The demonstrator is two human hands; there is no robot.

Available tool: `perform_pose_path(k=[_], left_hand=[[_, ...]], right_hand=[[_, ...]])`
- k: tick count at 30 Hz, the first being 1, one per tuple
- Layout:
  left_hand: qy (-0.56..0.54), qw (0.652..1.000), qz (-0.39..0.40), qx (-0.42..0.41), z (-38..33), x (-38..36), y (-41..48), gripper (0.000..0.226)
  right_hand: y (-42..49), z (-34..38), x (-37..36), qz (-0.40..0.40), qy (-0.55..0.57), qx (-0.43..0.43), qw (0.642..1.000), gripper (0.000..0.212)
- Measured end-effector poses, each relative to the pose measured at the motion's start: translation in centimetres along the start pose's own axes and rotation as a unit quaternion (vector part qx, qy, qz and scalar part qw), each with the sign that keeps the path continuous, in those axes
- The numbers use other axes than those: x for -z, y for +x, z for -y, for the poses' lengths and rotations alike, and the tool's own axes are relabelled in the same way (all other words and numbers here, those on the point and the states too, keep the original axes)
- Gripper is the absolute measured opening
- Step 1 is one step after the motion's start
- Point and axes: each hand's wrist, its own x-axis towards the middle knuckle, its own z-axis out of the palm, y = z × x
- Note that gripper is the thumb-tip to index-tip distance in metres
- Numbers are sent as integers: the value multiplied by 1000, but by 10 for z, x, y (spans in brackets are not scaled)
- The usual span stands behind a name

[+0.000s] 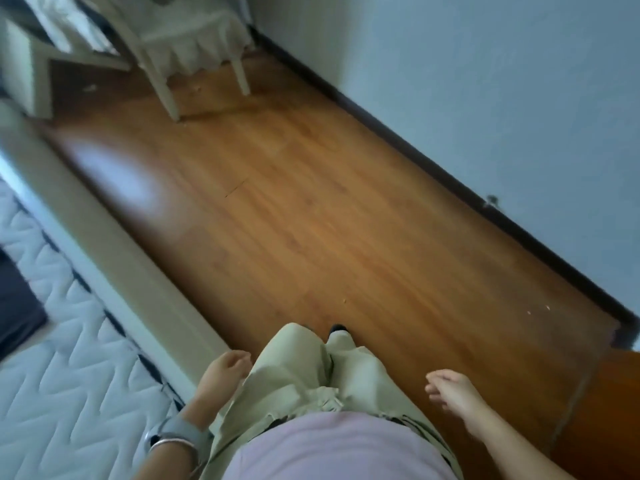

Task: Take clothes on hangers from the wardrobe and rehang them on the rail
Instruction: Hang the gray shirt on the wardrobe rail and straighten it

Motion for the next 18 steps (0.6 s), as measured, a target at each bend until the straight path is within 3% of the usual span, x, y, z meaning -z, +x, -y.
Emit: perform_pose_path(k=[4, 7, 11, 18], left_hand=[[-86, 989, -35, 116, 23, 18, 6, 14], [-62, 986, -34, 149, 19, 37, 21, 20], [-120, 981, -27, 147, -11, 78, 68, 25], [-299, 940, -130, 99, -86, 160, 139, 16]], right_hand=[[25, 112, -2, 39, -79, 69, 994, 15], [42, 194, -14, 51, -110, 113, 986, 16], [60, 296, -46, 50, -149, 163, 974, 18], [54, 463, -105, 114, -161, 201, 960, 14]])
